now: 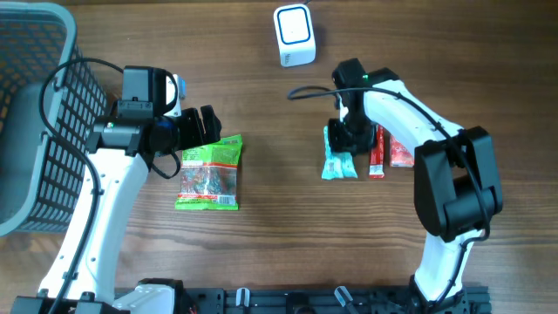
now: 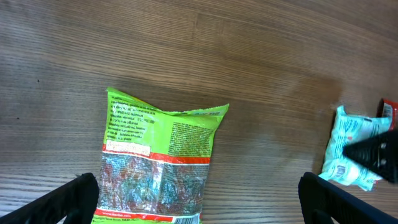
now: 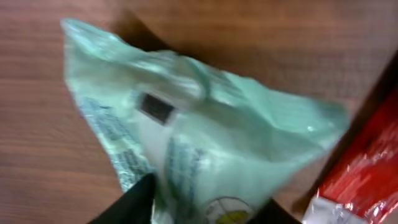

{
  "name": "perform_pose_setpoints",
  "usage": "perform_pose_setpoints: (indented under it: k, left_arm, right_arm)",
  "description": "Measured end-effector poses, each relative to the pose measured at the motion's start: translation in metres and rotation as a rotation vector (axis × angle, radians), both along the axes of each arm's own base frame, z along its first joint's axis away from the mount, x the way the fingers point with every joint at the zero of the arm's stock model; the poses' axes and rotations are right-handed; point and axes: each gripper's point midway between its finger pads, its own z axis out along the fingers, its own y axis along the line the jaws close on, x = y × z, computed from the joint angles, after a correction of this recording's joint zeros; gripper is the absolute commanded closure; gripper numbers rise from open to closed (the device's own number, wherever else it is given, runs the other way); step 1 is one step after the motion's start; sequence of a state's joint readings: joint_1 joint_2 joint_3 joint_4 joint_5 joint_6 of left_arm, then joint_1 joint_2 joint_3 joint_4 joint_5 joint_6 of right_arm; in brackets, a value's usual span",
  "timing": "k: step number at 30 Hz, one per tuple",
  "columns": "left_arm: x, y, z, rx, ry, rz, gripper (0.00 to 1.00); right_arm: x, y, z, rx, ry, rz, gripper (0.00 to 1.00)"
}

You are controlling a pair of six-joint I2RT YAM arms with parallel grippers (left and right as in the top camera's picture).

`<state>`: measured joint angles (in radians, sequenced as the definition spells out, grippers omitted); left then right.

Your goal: Scan the item barcode

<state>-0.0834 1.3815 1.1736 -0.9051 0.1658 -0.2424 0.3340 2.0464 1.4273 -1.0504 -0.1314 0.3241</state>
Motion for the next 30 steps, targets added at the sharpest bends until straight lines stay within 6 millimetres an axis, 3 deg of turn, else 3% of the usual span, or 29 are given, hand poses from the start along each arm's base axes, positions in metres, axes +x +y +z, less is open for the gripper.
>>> perform_pose_setpoints:
  k: [7, 13, 15, 16, 18, 24, 30]
  left_arm:
    - [0.000, 0.000, 0.000, 0.000, 0.000, 0.000, 0.00]
    - [0.000, 0.000, 0.000, 0.000, 0.000, 0.000, 0.00]
    - [0.000, 0.000, 0.000, 0.000, 0.000, 0.000, 0.00]
    - [0.000, 0.000, 0.000, 0.000, 0.000, 0.000, 0.00]
    - [0.000, 0.000, 0.000, 0.000, 0.000, 0.000, 0.00]
    - [0.000, 0.000, 0.000, 0.000, 0.000, 0.000, 0.00]
    - [0.000, 0.000, 0.000, 0.000, 0.000, 0.000, 0.00]
  right_arm:
    - [-0.010, 0.001, 0.006, 0.027, 0.047, 0.052, 0.43]
    - [0.011, 0.011, 0.039, 0.073, -0.048, 0.065, 0.39]
    - [0.016, 0.013, 0.054, 0.086, -0.090, 0.069, 0.54]
    - [0.017, 0.013, 0.060, 0.090, -0.107, 0.069, 0.71]
    - [0.018, 0.013, 0.066, 0.091, -0.125, 0.071, 0.96]
    - [0.023, 0.005, 0.062, 0.088, -0.139, 0.038, 0.96]
    - [0.023, -0.032, 0.038, 0.069, -0.114, -0.061, 0.96]
